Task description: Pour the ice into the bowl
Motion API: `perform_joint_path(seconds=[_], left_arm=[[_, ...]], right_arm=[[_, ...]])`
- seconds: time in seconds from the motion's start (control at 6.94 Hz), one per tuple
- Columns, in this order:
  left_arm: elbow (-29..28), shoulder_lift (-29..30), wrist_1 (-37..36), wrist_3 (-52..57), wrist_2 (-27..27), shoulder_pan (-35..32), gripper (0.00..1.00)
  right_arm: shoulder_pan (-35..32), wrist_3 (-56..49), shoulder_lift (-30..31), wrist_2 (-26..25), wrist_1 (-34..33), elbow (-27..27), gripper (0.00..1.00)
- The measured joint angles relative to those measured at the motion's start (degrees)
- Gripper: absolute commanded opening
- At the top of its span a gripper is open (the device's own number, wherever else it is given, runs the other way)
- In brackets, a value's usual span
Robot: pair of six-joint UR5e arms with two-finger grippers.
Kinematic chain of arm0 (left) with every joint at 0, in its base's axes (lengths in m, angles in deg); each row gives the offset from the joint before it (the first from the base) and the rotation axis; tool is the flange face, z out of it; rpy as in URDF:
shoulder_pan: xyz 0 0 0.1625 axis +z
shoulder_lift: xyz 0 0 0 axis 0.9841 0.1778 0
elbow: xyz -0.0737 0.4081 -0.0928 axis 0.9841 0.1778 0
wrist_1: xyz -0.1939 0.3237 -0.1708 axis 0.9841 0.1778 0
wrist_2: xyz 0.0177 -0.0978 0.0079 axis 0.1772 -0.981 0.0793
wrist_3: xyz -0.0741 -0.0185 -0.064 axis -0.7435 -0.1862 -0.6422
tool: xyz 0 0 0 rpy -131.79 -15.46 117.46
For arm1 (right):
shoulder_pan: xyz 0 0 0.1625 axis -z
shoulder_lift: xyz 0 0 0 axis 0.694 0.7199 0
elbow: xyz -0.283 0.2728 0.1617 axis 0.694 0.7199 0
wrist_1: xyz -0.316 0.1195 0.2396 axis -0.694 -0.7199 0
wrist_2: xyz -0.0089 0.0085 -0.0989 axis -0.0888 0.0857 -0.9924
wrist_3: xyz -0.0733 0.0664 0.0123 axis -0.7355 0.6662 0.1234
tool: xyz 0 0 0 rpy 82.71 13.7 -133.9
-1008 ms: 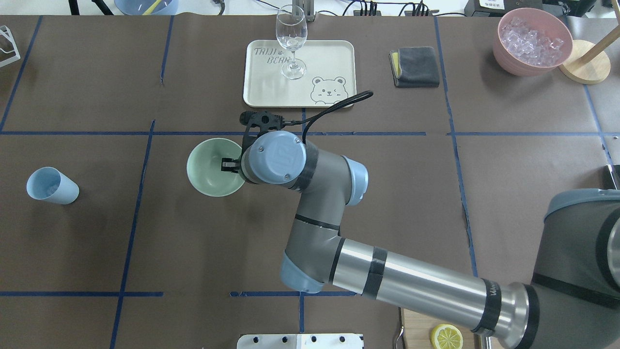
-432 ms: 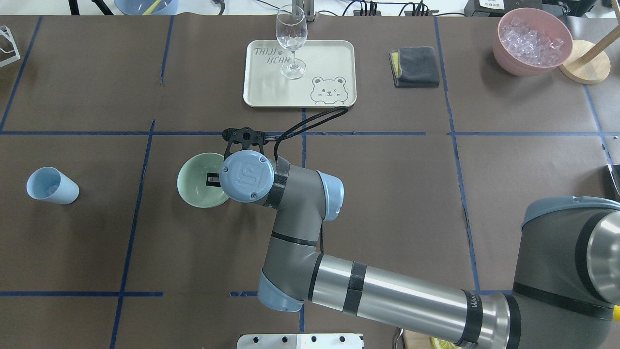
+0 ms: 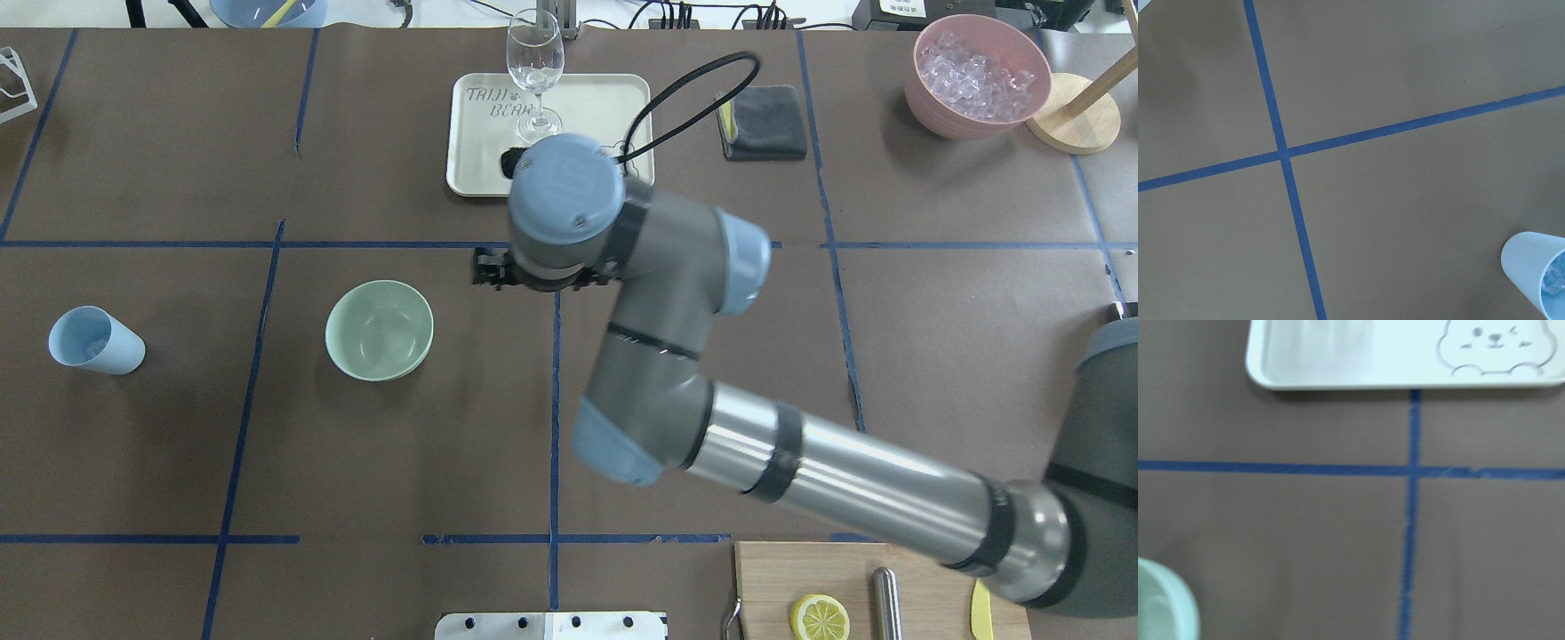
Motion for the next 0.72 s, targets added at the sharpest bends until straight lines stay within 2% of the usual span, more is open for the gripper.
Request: perform_joint_path(seconds=[0.14, 0.29, 0.58, 0.72], left_arm=[[-0.1, 0.1, 3.3, -0.1, 0.0, 0.2, 1.00], [-0.2, 0.1, 6.5, -0.2, 0.0, 0.2, 1.00], [-0.2, 0.0, 9.2, 0.0, -0.1, 0.3, 1.00], [-0.1, -0.1, 9.5, 0.0, -0.1, 0.2, 1.00]], right_arm=[[-7.0, -10.2, 7.1, 6.1, -0.9, -5.5, 1.00], [-15.0, -21.6, 13.2, 12.3, -1.2, -7.8, 1.00], [-31.2, -48.5, 23.6, 23.7, -1.4, -5.5, 1.00], [-38.1, -60.4, 28.5, 27.5, -1.4, -3.4, 1.00]])
